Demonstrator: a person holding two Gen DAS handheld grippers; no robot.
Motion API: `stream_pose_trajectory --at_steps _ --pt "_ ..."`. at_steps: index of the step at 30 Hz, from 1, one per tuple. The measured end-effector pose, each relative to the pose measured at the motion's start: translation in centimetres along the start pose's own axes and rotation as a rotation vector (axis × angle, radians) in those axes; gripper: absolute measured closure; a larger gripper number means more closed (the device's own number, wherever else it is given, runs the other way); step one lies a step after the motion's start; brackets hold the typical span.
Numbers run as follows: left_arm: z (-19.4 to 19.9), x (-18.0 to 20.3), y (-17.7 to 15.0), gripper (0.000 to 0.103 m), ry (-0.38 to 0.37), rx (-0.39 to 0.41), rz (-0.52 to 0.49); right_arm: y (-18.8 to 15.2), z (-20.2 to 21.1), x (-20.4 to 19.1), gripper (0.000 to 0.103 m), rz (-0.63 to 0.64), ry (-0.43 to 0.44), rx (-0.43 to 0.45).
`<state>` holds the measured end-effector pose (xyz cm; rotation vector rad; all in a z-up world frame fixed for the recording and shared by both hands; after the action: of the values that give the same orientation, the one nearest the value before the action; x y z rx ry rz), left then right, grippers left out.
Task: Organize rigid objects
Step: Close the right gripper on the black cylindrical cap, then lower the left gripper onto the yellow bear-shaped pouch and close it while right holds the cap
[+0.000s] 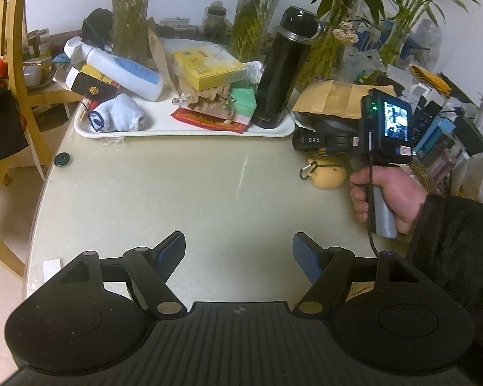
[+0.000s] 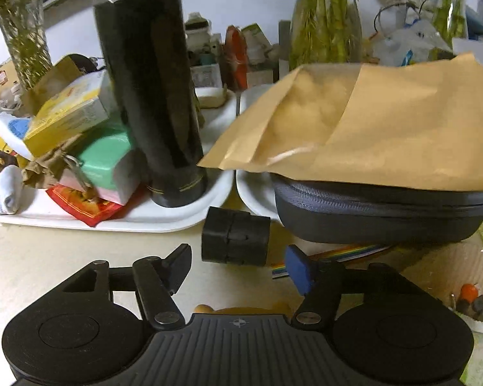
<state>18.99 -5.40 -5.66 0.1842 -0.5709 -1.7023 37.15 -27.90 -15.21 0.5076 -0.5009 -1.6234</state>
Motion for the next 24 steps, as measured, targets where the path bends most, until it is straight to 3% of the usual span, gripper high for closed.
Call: stream_pose_trajectory --at_steps 8,11,24 --pt "-0.3 0.3 0.0 0.030 0.002 -0.011 -0.005 -0.1 -1.1 0.3 0.044 -0.030 0.002 0.000" --pt "-0.5 0.4 -0.2 0.030 0.007 -0.015 -0.011 0.0 -1.1 0.1 0.055 -0.022 0.017 0.007" --pt "-1.0 0.1 -0.2 0.030 0.034 -0.003 -0.012 0.6 2.0 -0.2 0.055 0.010 0.028 0.028"
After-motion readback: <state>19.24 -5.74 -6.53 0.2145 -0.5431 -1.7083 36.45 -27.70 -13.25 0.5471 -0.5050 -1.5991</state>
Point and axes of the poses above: each gripper's, at about its wrist camera, not at the fingertips, and z roughly against the way its jaws point, x to its right, y to its top, the point moved 9 cm from there along -z, roughly the way its jaws point, and after that the axes turned 9 degrees about -x, right-handed, at the moved point
